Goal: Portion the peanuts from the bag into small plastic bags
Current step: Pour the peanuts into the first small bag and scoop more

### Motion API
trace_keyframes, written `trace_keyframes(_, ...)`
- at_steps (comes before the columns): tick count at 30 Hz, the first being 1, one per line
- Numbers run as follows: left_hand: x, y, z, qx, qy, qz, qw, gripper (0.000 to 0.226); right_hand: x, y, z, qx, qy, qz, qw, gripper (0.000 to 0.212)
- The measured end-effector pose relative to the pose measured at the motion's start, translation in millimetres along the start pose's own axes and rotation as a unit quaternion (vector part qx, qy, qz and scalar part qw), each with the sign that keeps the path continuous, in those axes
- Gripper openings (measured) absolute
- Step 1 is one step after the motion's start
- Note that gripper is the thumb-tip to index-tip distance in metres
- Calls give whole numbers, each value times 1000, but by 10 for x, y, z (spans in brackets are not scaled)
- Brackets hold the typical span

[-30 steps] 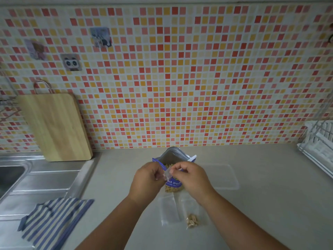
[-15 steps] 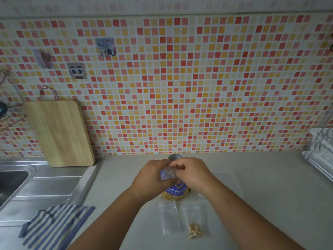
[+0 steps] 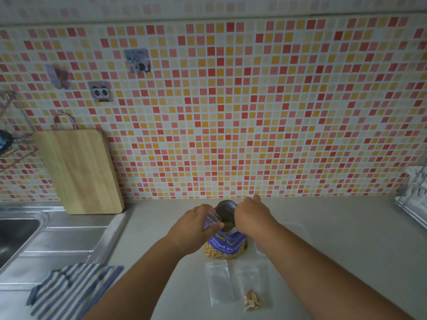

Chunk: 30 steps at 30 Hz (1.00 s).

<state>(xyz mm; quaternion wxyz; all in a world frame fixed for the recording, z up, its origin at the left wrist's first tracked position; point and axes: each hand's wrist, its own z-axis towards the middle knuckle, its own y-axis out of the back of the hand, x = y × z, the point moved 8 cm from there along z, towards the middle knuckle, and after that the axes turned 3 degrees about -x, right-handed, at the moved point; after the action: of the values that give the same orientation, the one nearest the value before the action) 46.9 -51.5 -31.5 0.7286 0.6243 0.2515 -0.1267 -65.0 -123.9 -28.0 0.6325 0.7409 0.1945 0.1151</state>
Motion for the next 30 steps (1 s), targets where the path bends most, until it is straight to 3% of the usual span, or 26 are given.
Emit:
trace_keyframes(6, 59, -14, 47, 26, 1, -31, 999, 36, 1, 327, 20, -39, 20, 16, 999, 34)
trace_keyframes(11, 96, -17, 72, 32, 22, -46, 998, 37, 193, -15, 77, 18, 15, -24, 999, 44)
trace_keyframes(13, 76, -14, 71, 34, 16, -54, 998, 38, 206, -165, 78, 40, -8, 4, 999, 46)
trace_keyframes(18, 73, 0, 74, 37, 16, -50, 998, 40, 159, -202, 121, 7, -14, 68, 998, 36)
trace_keyframes(23, 71, -3, 71, 47, 22, -55, 997, 40, -170, -150, 178, -19, -113, 213, 970, 15)
trace_keyframes(27, 77, 68, 68, 37, 23, -78, 996, 36, -346, -202, 190, 7, -78, 259, 963, 26)
trace_keyframes(30, 127, 199, 91, -7, 34, -89, 995, 36, -456, -214, 238, 52, -85, 230, 968, 29)
